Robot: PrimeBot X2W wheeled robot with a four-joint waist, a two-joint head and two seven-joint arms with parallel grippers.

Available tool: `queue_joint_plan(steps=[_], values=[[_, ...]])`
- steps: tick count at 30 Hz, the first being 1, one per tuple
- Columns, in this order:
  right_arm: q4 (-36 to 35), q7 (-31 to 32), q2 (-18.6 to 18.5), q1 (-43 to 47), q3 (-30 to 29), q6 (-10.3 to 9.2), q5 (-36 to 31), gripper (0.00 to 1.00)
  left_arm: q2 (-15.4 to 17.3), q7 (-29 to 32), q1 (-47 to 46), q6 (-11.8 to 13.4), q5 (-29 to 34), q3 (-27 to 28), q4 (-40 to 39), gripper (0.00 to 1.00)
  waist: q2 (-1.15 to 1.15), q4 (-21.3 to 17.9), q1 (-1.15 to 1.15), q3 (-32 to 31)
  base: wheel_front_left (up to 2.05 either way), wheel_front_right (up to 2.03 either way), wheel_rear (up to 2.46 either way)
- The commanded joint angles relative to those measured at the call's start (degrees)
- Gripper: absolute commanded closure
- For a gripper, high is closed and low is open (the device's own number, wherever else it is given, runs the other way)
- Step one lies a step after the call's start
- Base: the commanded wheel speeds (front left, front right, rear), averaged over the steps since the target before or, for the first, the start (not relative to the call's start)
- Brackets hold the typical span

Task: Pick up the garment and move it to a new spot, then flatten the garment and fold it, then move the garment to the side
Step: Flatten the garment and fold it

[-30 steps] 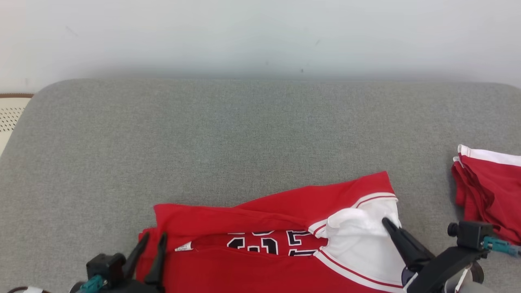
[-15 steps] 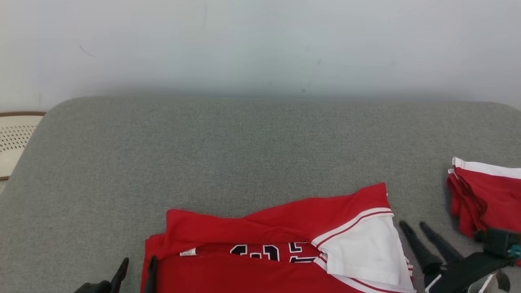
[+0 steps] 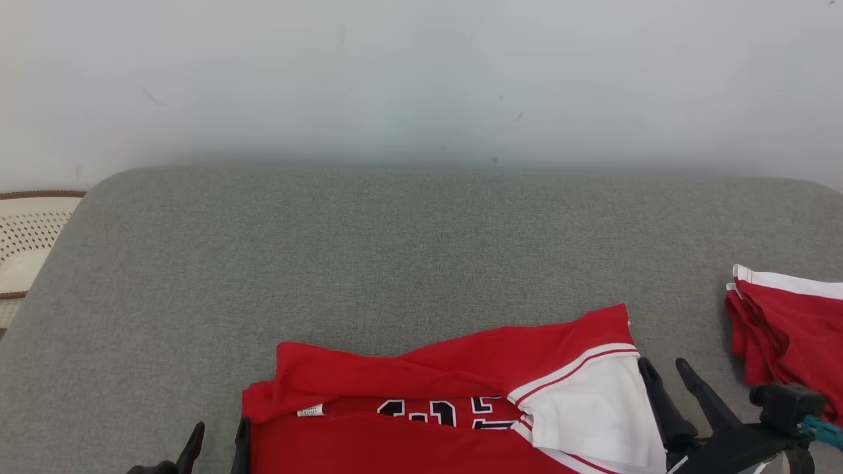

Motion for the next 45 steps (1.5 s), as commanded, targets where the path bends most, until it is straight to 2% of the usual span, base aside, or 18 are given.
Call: queue_joint_plan(steps=[1,8,15,21,30,34,39,43,44,45], values=[[0.48,-0.24,0.52,0.83,-0.28,-0.06,-1.39,0.0,0.02,-0.04,0.74,0.27,-0.16,-0.05,-0.29,0.0,0.0,0.21,0.0,-0.02,0.0,0.0,0.0],[6.02,-0.24,5.76,1.42,-4.31,-0.05,-7.07,0.0,0.01,-0.04,1.63,1.16,-0.99,-1.45,-1.15,0.0,0.0,0.98,0.0,0.11,0.0,0.0,0.0],[11.64,-0.24,9.22,0.24,-8.57,-0.05,-11.57,0.0,0.01,-0.04,1.38,1.28,-1.48,-2.69,-1.38,0.0,0.0,2.1,0.0,0.72,0.0,0.0,0.0],[15.18,-0.25,11.39,-0.36,-12.34,-0.05,-12.42,0.0,0.02,-0.04,0.79,1.22,-1.99,-3.81,-1.35,0.0,0.0,3.27,0.0,1.34,0.0,0.0,0.0],[18.41,-0.25,12.46,-1.57,-13.84,-0.06,-11.69,0.0,0.01,-0.04,0.26,0.85,-2.14,-4.9,-1.71,0.0,0.0,4.52,0.0,2.48,0.0,0.0,0.0],[21.4,-0.25,12.64,-2.6,-12.84,-0.06,-10.64,0.0,0.01,-0.04,0.01,0.77,-2.12,-4.95,-1.9,0.0,0.0,4.87,0.0,3.04,0.0,0.0,0.0],[25.2,0.13,13.49,-4.28,-8.74,-0.05,-7.73,0.0,0.01,-0.04,-0.17,0.87,-2.34,-5.32,-2.16,0.0,0.0,5.34,0.0,3.61,0.0,0.0,0.0],[26.96,1.96,13.78,-5.62,-3.92,0.0,-4.51,0.0,0.0,-0.04,-0.73,0.88,-2.37,-5.68,-2.28,0.0,0.0,5.87,0.0,3.94,0.0,0.0,0.0],[26.44,4.39,14.15,-5.58,0.14,0.14,-0.37,0.0,0.01,-0.04,-0.93,0.79,-2.37,-5.69,-2.33,0.0,0.0,6.28,0.0,4.11,0.0,0.0,0.0],[26.03,5.09,13.96,-5.52,1.46,0.14,1.1,0.0,0.01,-0.04,-1.0,0.73,-2.32,-5.65,-2.32,0.0,0.0,6.42,0.0,4.15,0.0,0.0,0.0]])
